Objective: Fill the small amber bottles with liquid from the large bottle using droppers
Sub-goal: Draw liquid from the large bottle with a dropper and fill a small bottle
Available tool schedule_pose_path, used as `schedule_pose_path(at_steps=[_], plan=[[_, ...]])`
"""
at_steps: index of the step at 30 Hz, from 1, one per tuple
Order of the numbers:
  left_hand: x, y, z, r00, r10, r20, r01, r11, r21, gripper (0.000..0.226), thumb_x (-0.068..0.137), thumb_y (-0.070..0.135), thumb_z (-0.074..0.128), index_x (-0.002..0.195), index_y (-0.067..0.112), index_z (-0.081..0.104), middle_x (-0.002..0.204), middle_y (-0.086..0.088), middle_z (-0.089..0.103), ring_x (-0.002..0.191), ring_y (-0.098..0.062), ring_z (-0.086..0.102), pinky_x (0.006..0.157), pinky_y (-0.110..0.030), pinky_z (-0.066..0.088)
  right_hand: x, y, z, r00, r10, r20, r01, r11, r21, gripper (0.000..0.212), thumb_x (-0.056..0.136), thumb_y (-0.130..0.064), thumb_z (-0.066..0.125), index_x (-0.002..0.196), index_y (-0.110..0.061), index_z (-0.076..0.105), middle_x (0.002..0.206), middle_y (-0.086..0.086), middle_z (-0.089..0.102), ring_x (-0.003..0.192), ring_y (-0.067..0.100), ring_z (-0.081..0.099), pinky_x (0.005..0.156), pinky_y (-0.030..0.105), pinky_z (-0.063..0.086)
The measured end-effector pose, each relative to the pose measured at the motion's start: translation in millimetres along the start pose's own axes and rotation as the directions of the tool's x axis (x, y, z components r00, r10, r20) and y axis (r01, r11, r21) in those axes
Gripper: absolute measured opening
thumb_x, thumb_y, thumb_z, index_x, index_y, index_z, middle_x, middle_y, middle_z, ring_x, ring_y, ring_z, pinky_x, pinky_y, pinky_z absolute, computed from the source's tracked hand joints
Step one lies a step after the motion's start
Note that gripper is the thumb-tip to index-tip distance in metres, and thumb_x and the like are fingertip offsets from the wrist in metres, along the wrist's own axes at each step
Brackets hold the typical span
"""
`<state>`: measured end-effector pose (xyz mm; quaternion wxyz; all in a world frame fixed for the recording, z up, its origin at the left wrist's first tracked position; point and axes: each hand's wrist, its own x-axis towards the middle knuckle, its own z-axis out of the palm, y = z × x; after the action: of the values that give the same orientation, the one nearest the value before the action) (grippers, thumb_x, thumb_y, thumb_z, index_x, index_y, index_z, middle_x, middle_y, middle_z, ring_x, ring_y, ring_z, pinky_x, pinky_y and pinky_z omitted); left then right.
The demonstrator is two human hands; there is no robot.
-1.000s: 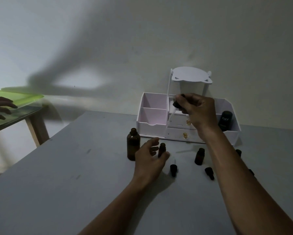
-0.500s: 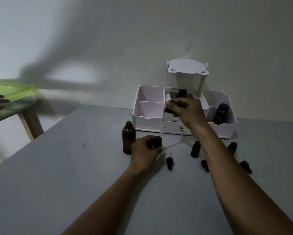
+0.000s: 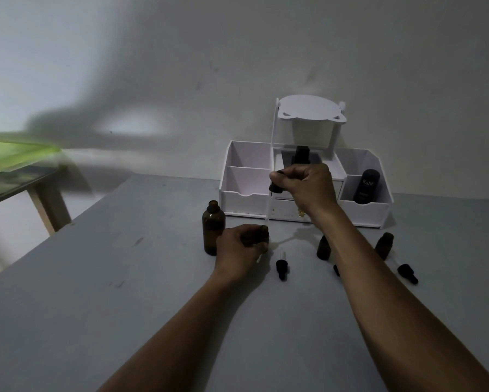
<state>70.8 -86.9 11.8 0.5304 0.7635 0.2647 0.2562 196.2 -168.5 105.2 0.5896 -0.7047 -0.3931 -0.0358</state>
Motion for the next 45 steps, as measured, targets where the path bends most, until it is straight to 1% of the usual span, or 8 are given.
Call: schedule_pose_path(at_steps=[9,17,24,30,33,36,40,45], plan=[[1.9,-1.6,-0.7,1.0,0.018,0.0,-0.018,1.0,0.01,0.041,0.086,0.007,0.073,0.126,0.013,0.066,0.12,0.0,0.069,0.1,-0.003,0.059,0.098,-0.02,0.042,-0.7,-0.2,0.9,1.0,-0.025,-0.011,0.025,1.0,-0.009,0.009,0.085,-0.009,0.074,0.087,0.0,0.077,0.068,-0.005,0.069,0.058,-0.01,0.065,0.058,0.0,0.045],[3.0,-3.5,-1.5,0.999,0.04,-0.008,-0.04,0.999,0.021,0.042,0.085,0.008,0.074,0.126,0.012,0.065,0.12,0.001,0.069,0.099,-0.002,0.06,0.104,-0.024,0.045,0.0,-3.2,-0.1,1.0,-0.013,0.01,0.013,1.0,0.014,0.008,0.084,-0.017,0.077,0.088,-0.01,0.079,0.073,-0.004,0.075,0.067,0.002,0.071,0.061,0.007,0.05],[-6.8,-1.5,-9.1,0.998,0.059,0.002,-0.059,0.997,0.046,0.052,0.086,0.022,0.074,0.135,0.017,0.057,0.125,-0.002,0.066,0.101,-0.007,0.061,0.084,-0.015,0.047,-0.1,-20.8,-10.5,0.995,-0.024,-0.101,0.035,0.994,0.103,0.007,0.087,-0.02,0.074,0.093,-0.017,0.076,0.076,-0.011,0.072,0.065,-0.007,0.068,0.06,0.007,0.05],[-33.0,6.7,-51.0,0.968,0.231,-0.099,-0.214,0.964,0.154,0.022,0.085,0.029,0.075,0.106,0.026,0.073,0.091,0.018,0.069,0.079,0.008,0.066,0.067,-0.004,0.049,0.2,-43.0,-13.1,0.991,-0.043,-0.124,0.071,0.972,0.225,0.003,0.088,-0.019,0.073,0.089,-0.019,0.075,0.073,-0.011,0.075,0.07,0.001,0.072,0.068,0.018,0.057],[-36.4,14.7,-77.3,0.895,0.331,-0.299,-0.33,0.942,0.055,0.012,0.084,0.017,0.077,0.086,0.029,0.075,0.073,0.015,0.072,0.07,-0.001,0.07,0.066,-0.016,0.057,0.9,-53.1,-2.7,0.992,-0.07,-0.108,0.097,0.958,0.269,0.007,0.088,-0.02,0.073,0.091,-0.016,0.077,0.078,-0.002,0.077,0.078,0.01,0.074,0.068,0.021,0.056],[-19.9,8.5,-97.0,0.851,0.308,-0.426,-0.347,0.938,-0.016,0.011,0.08,0.022,0.078,0.09,0.026,0.076,0.077,0.011,0.072,0.074,-0.009,0.069,0.069,-0.042,0.06,1.7,-63.6,12.9,0.992,-0.072,-0.099,0.101,0.943,0.317,0.008,0.088,-0.019,0.073,0.093,-0.013,0.077,0.081,0.001,0.077,0.079,0.013,0.075,0.068,0.023,0.057],[0.9,-13.6,-106.3,0.939,0.192,-0.287,-0.242,0.958,-0.152,0.049,0.067,0.045,0.071,0.113,0.028,0.071,0.107,0.005,0.073,0.101,-0.015,0.068,0.087,-0.052,0.057,0.7,-65.7,32.6,0.996,-0.049,-0.08,0.075,0.93,0.359,0.005,0.088,-0.017,0.072,0.087,-0.021,0.075,0.079,-0.005,0.077,0.078,0.012,0.075,0.071,0.025,0.061],[10.9,-26.8,-102.4,0.988,0.136,-0.073,-0.147,0.974,-0.172,0.051,0.067,0.025,0.074,0.116,0.036,0.066,0.113,0.007,0.072,0.103,-0.005,0.068,0.09,-0.033,0.052,0.3,-58.8,45.8,0.998,-0.028,-0.048,0.044,0.928,0.371,0.004,0.088,-0.016,0.072,0.091,-0.016,0.075,0.081,-0.002,0.076,0.078,0.01,0.075,0.071,0.022,0.059]])
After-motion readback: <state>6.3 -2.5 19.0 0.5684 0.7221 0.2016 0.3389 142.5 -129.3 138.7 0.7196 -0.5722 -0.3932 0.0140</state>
